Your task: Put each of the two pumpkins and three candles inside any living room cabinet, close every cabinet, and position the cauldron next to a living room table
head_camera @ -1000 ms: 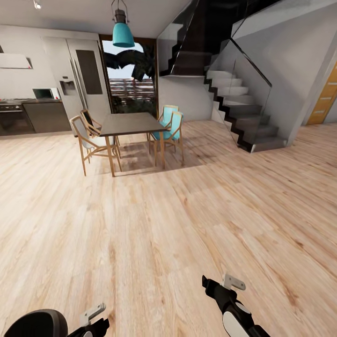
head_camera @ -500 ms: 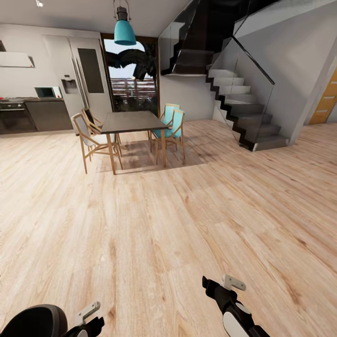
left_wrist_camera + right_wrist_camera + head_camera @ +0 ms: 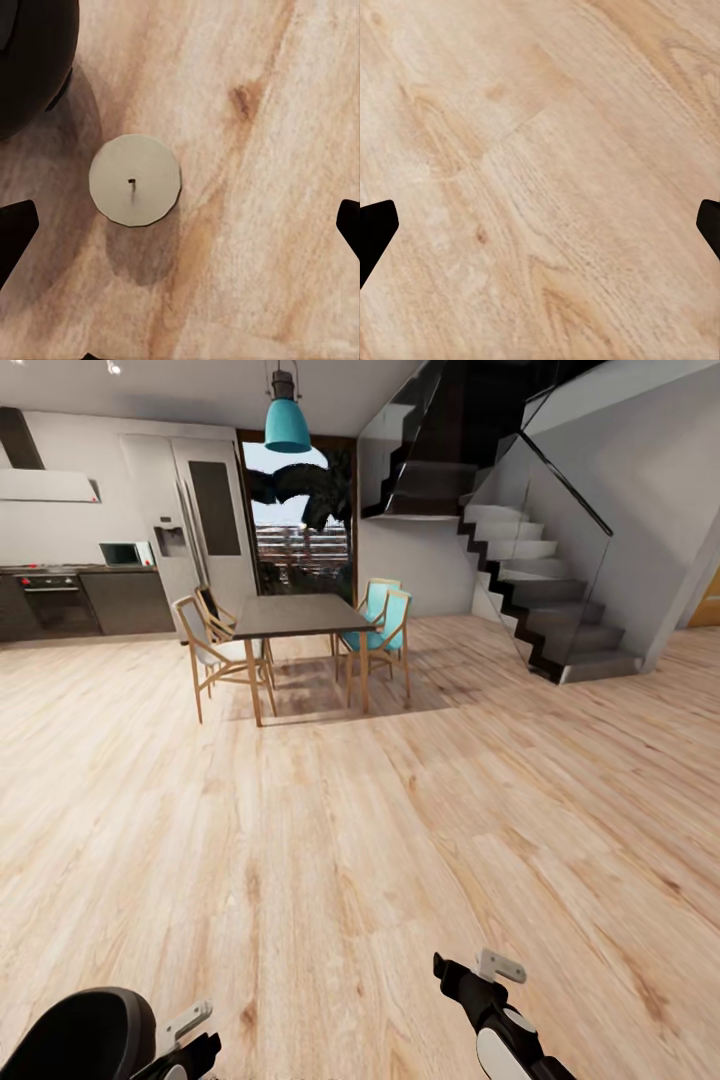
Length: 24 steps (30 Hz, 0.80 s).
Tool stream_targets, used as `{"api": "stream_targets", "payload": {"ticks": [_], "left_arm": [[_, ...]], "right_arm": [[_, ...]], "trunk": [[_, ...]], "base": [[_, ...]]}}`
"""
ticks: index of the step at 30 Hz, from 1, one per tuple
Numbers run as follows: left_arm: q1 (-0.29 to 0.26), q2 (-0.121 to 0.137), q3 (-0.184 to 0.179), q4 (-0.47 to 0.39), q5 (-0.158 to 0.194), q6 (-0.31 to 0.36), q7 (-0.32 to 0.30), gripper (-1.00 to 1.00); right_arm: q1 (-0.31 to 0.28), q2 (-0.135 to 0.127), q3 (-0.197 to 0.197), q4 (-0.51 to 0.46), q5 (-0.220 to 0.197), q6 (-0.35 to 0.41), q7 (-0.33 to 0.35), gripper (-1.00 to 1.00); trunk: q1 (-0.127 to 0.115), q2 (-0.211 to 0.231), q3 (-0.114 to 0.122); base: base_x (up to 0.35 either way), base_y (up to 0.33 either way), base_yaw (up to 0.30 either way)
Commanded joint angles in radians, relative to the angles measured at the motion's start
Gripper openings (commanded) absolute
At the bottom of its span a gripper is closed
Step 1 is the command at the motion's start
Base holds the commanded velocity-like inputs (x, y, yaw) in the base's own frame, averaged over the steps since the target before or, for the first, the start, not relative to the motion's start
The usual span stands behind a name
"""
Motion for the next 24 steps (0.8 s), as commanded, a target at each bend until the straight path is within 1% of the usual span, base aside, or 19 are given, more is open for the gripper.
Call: {"api": "stream_targets", "payload": {"ticks": [1, 4, 10, 13, 16, 21, 24], "left_arm": [[0.0, 0.001, -0.006, -0.002, 0.005, 0.001, 0.009, 1.0], [0.0, 0.002, -0.006, -0.002, 0.004, -0.001, 0.009, 1.0], [0.0, 0.022, -0.008, -0.002, 0.004, -0.002, 0.009, 1.0], [0.0, 0.024, -0.009, -0.002, 0.003, -0.002, 0.009, 1.0], [0.0, 0.024, -0.009, -0.002, 0.003, -0.003, 0.009, 1.0], [0.0, 0.024, -0.009, -0.002, 0.003, -0.003, 0.009, 1.0], [0.0, 0.024, -0.006, -0.002, 0.011, -0.006, 0.009, 1.0]], "right_arm": [[-0.001, -0.001, 0.003, -0.002, -0.003, 0.003, -0.007, 1.0], [-0.001, -0.001, 0.003, -0.002, -0.003, 0.004, -0.007, 1.0], [-0.001, -0.001, 0.003, -0.002, -0.003, 0.004, -0.007, 1.0], [-0.001, -0.001, 0.003, -0.002, -0.003, 0.004, -0.002, 1.0], [-0.001, -0.002, 0.002, -0.002, -0.004, 0.004, 0.019, 1.0], [-0.001, -0.003, 0.002, -0.002, -0.003, 0.004, 0.029, 1.0], [-0.001, -0.003, 0.002, -0.002, -0.003, 0.004, 0.029, 1.0]], "trunk": [[0.004, -0.008, -0.004], [0.015, -0.029, -0.014], [0.038, -0.071, -0.032], [0.05, -0.092, -0.042], [0.061, -0.113, -0.051], [0.061, -0.113, -0.051], [0.061, -0.113, -0.051]], "base": [[0.0, 0.0, 0.037], [0.0, 0.0, 0.016], [0.0, 0.0, 0.002], [0.0, 0.0, 0.0], [0.0, 0.0, 0.0], [0.0, 0.0, 0.0], [0.0, 0.0, 0.0]]}}
